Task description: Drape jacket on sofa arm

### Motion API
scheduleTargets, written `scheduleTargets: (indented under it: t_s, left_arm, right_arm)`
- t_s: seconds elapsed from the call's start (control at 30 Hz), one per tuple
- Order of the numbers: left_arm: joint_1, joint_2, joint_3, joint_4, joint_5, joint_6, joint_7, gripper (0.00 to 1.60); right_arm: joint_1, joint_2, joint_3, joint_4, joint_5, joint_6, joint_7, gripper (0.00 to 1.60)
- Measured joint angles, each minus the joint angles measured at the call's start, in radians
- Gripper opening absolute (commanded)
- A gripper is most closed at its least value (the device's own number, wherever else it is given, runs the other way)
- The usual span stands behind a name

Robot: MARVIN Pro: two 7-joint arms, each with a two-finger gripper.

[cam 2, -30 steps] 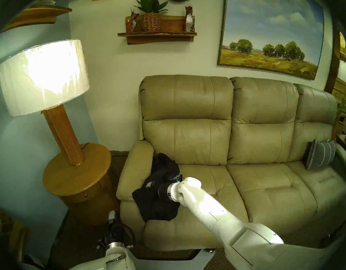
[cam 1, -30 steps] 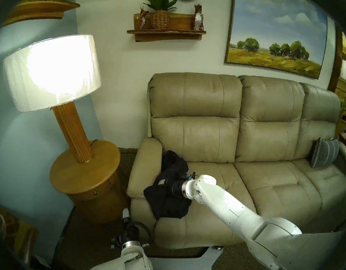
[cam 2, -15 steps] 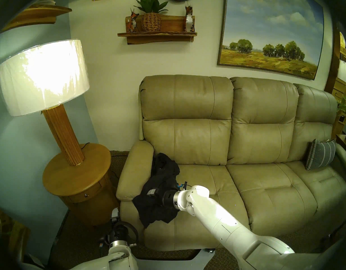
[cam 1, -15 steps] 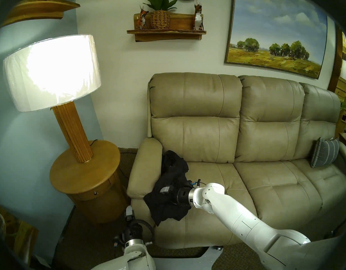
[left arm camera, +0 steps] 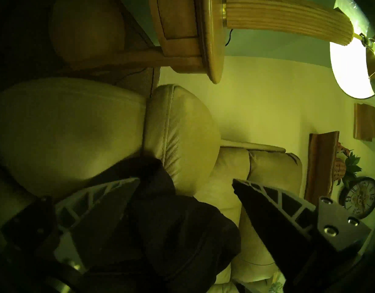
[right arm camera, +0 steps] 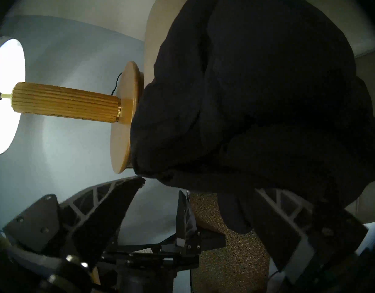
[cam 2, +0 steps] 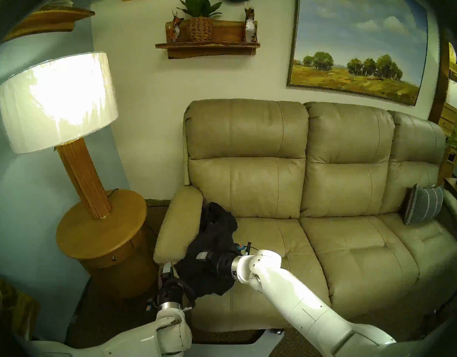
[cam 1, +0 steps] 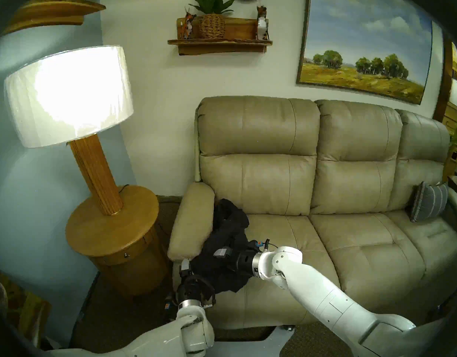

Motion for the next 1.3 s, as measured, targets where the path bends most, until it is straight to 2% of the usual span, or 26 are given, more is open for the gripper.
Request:
scheduleTargets:
  t_s: [0.3, 0.37, 0.43, 0.7, 0.73, 0.77, 0.8, 0.83, 0.87, 0.9, 0.97, 1.0, 1.17, 1.3]
  left_arm:
    - [-0.055, -0.056, -0.037, 0.087, -0.077, 0.160, 0.058, 1.60]
    - [-0.060, -0.062, -0.040, 0.099, -0.086, 0.177, 0.066, 1.60]
    - [-0.074, -0.078, -0.043, 0.135, -0.105, 0.226, 0.086, 1.60]
    - [-0.109, -0.109, -0.043, 0.193, -0.125, 0.319, 0.119, 1.60]
    - [-0.111, -0.110, -0.043, 0.195, -0.126, 0.323, 0.121, 1.54]
    - [-0.118, -0.115, -0.043, 0.201, -0.130, 0.340, 0.129, 1.37]
    - [-0.122, -0.117, -0.043, 0.204, -0.131, 0.347, 0.133, 1.37]
    - [-0.125, -0.119, -0.043, 0.206, -0.133, 0.354, 0.137, 1.17]
    - [-0.130, -0.122, -0.043, 0.210, -0.136, 0.363, 0.143, 0.75]
    - [-0.141, -0.129, -0.044, 0.224, -0.142, 0.376, 0.156, 0.55]
    - [-0.151, -0.138, -0.047, 0.244, -0.149, 0.387, 0.170, 0.55]
    - [-0.160, -0.146, -0.050, 0.264, -0.156, 0.392, 0.183, 0.00]
    - [-0.189, -0.175, -0.055, 0.325, -0.167, 0.393, 0.214, 0.00]
    - [-0.204, -0.199, -0.059, 0.341, -0.169, 0.343, 0.218, 0.00]
  right_arm:
    - [-0.044, 0.023, 0.026, -0.059, 0.010, -0.025, -0.064, 1.60]
    - [-0.047, 0.024, 0.028, -0.064, 0.011, -0.027, -0.069, 1.60]
    - [-0.059, 0.031, 0.039, -0.079, 0.017, -0.033, -0.082, 1.60]
    - [-0.091, 0.058, 0.074, -0.124, 0.038, -0.042, -0.103, 1.60]
    - [-0.093, 0.059, 0.077, -0.126, 0.040, -0.042, -0.104, 1.60]
    - [-0.100, 0.065, 0.084, -0.134, 0.045, -0.044, -0.105, 1.60]
    - [-0.103, 0.068, 0.088, -0.138, 0.047, -0.044, -0.105, 1.60]
    - [-0.106, 0.071, 0.091, -0.141, 0.050, -0.045, -0.105, 1.60]
    - [-0.111, 0.074, 0.095, -0.146, 0.053, -0.046, -0.105, 1.60]
    - [-0.118, 0.079, 0.102, -0.154, 0.058, -0.047, -0.105, 1.60]
    - [-0.123, 0.083, 0.108, -0.161, 0.062, -0.047, -0.105, 1.60]
    - [-0.128, 0.087, 0.113, -0.166, 0.066, -0.048, -0.105, 1.60]
    - [-0.145, 0.099, 0.131, -0.182, 0.079, -0.052, -0.104, 1.60]
    - [-0.157, 0.107, 0.144, -0.188, 0.088, -0.056, -0.102, 1.60]
